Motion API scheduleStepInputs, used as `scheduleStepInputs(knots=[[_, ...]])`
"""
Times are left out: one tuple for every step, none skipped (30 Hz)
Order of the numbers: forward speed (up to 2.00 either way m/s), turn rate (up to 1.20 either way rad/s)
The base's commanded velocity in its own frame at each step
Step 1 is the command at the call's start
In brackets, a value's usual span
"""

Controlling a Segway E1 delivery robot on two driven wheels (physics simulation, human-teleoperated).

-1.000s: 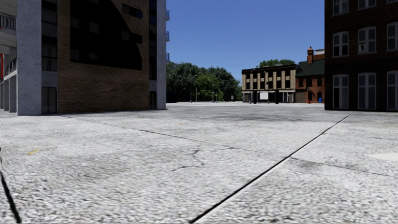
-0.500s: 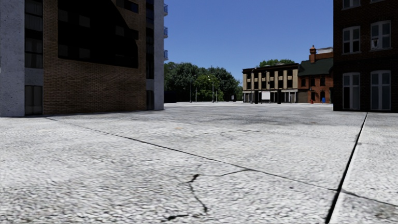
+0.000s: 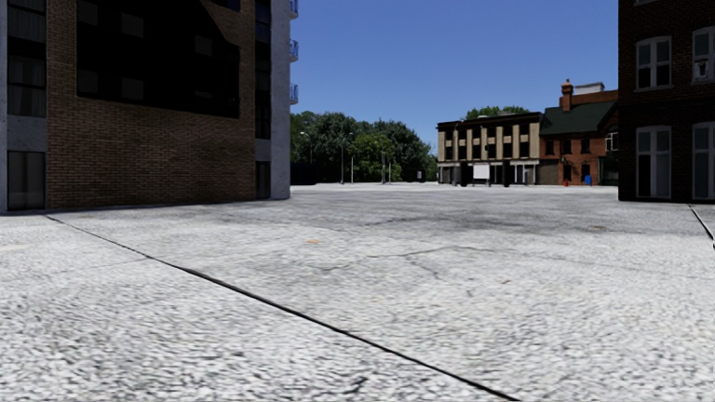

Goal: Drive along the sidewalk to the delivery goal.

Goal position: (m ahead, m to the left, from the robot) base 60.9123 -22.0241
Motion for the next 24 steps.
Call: scheduleStepInputs(knots=[[2.00, 0.00], [2.00, 0.00], [2.00, 0.00], [2.00, 0.00], [2.00, 0.00], [2.00, 0.00], [2.00, 0.00], [2.00, 0.00], [2.00, 0.00], [2.00, 0.00], [2.00, 0.00], [2.00, 0.00], [2.00, 0.00], [2.00, 0.00], [2.00, 0.00], [2.00, 0.00], [2.00, 0.00], [2.00, 0.00], [2.00, 0.00], [2.00, 0.00], [2.00, 0.00], [2.00, 0.00], [2.00, 0.00], [2.00, 0.00]])
